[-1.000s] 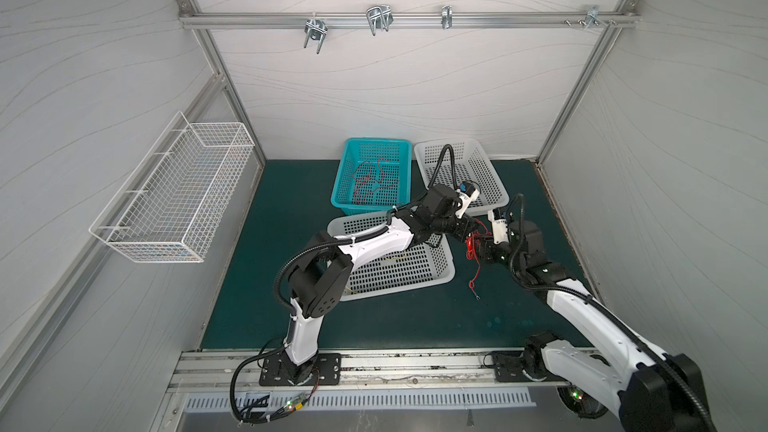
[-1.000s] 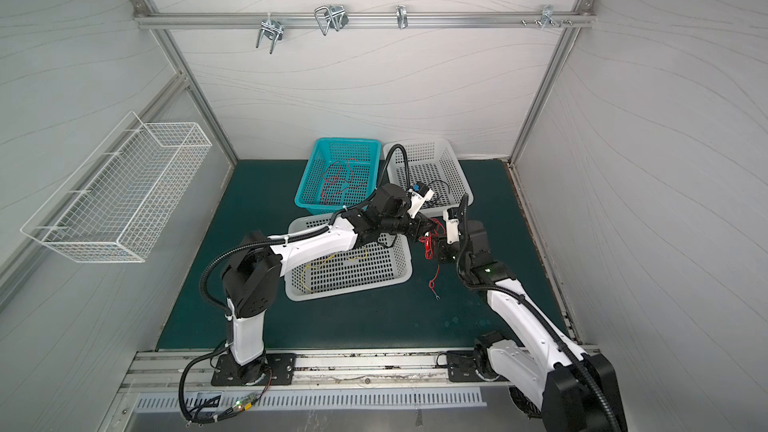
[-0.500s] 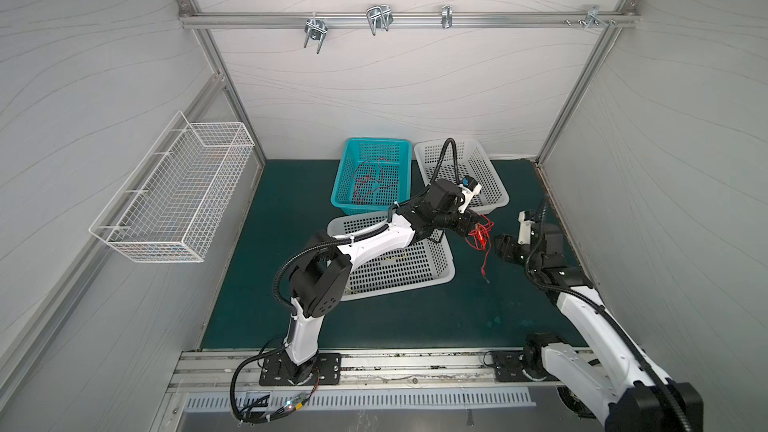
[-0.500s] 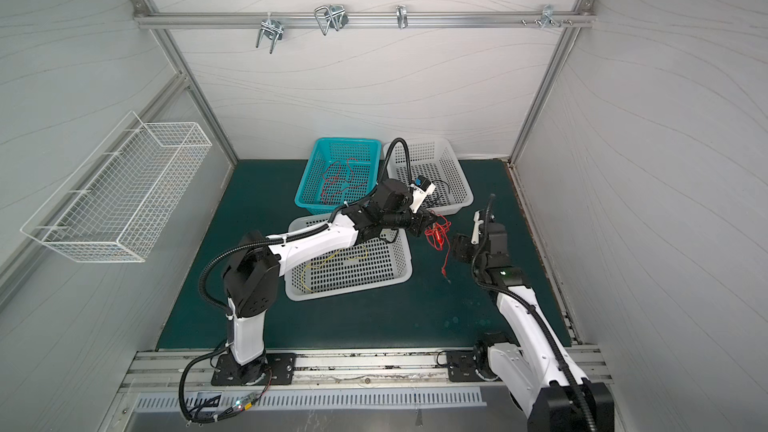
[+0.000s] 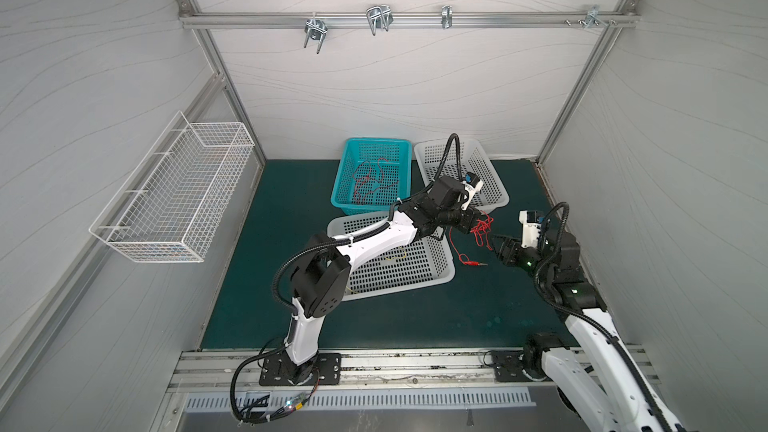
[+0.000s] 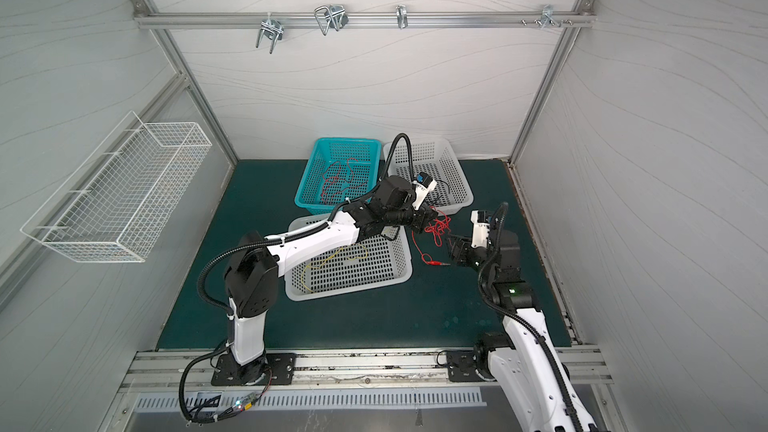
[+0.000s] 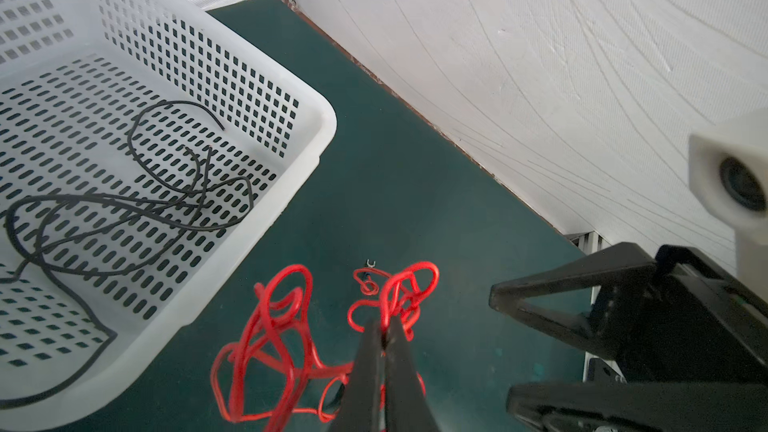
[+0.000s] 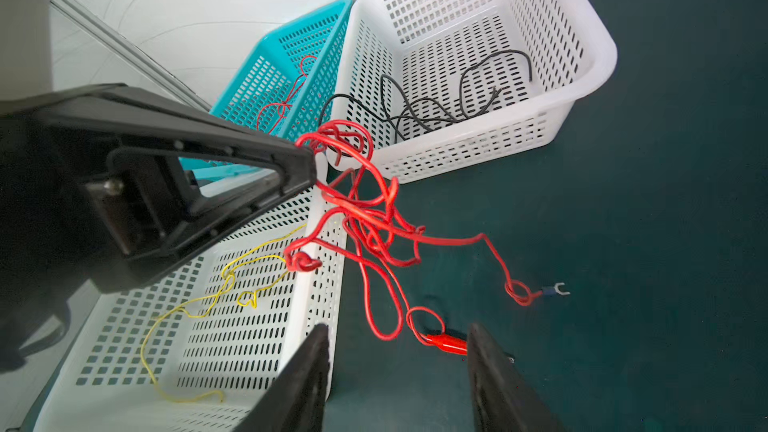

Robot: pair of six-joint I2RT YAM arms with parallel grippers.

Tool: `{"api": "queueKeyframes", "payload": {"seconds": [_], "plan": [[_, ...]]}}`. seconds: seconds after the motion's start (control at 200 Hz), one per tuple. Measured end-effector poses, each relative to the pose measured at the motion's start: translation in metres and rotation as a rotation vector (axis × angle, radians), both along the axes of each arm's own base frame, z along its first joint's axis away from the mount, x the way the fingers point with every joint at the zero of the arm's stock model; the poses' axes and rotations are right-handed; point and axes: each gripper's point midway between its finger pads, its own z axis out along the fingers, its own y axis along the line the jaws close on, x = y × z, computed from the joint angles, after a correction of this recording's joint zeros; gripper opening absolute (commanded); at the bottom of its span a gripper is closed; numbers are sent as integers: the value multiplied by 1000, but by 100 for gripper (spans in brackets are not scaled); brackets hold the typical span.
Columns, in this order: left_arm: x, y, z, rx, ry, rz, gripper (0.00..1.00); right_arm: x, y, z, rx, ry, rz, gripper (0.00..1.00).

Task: Untangle the cables

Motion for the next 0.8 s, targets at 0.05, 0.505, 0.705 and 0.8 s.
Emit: {"api": "queueKeyframes", "payload": {"seconds": [0.05, 0.505, 0.705, 0.8], "plan": [[0, 0, 0, 3, -3, -2, 0, 1, 1, -4, 2, 13, 4, 52], [-1, 1, -3, 21, -10, -9, 0, 16, -8, -49, -50, 28, -41, 57], [-4, 4, -7, 40, 5, -13, 0, 23, -11, -56, -76, -55, -53, 59], [-6, 5, -10, 49, 15, -17, 0, 31, -9, -52, -89, -100, -38, 59]]}}
